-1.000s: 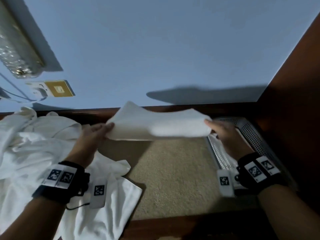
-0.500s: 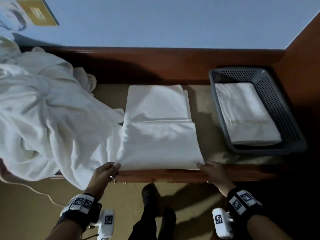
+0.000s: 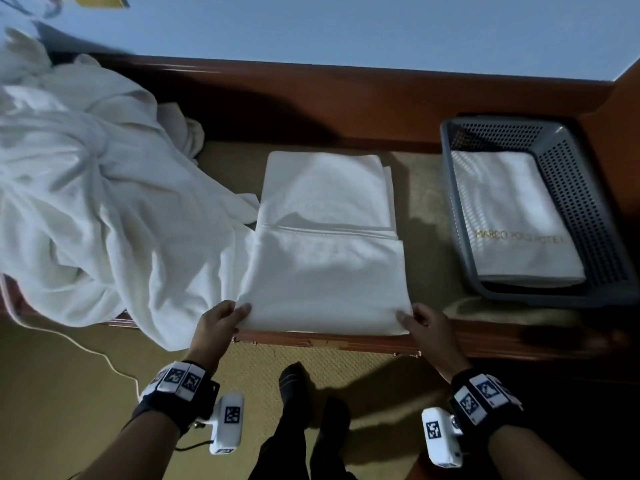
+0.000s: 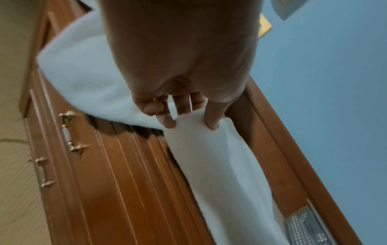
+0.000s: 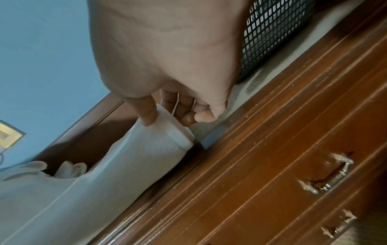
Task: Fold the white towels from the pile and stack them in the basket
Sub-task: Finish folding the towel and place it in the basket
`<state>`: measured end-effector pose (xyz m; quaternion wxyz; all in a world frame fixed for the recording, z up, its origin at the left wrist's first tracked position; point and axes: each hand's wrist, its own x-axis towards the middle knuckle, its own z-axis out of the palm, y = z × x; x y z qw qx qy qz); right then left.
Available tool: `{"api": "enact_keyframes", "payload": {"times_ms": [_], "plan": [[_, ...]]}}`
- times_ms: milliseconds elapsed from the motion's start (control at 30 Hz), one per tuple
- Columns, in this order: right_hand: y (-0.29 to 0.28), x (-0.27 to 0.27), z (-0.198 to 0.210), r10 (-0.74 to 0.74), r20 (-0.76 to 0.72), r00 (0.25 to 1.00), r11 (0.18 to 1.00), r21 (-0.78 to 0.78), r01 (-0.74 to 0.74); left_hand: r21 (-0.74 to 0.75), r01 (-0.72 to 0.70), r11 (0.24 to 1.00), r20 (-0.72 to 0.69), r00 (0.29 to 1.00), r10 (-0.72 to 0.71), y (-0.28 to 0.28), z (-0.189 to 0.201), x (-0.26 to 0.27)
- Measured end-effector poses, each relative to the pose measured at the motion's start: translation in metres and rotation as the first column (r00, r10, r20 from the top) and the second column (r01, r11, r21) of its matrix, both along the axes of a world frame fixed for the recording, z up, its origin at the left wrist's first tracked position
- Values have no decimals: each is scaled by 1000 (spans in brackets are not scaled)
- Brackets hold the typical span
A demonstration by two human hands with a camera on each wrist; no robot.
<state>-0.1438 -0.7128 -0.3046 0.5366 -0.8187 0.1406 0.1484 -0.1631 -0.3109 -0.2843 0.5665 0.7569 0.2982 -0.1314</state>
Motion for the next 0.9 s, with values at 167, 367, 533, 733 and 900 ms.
{"api": "enact_keyframes", "payload": {"times_ms": [167,367,533,733,900], "plan": [[-2,-18,-16,70,-110,991,987,-137,-85,-15,-55,998,-78,995,54,-5,-5,-17],[14,-18,-8,-71,-32,997,971,-231,61,259,38,965,-113,994,-8,-10,-13,1],[58,0,7,455,220,863,779,-568,-266,629,370,684,68,850,-523,-32,-8,30],[91,-7,-32,730,-14,683,464,-725,-510,616,724,310,-181,514,-839,-55,-51,54],[48,30,-38,547,-79,834,500,-768,-400,726,581,367,-190,683,-705,-14,-64,69]]}}
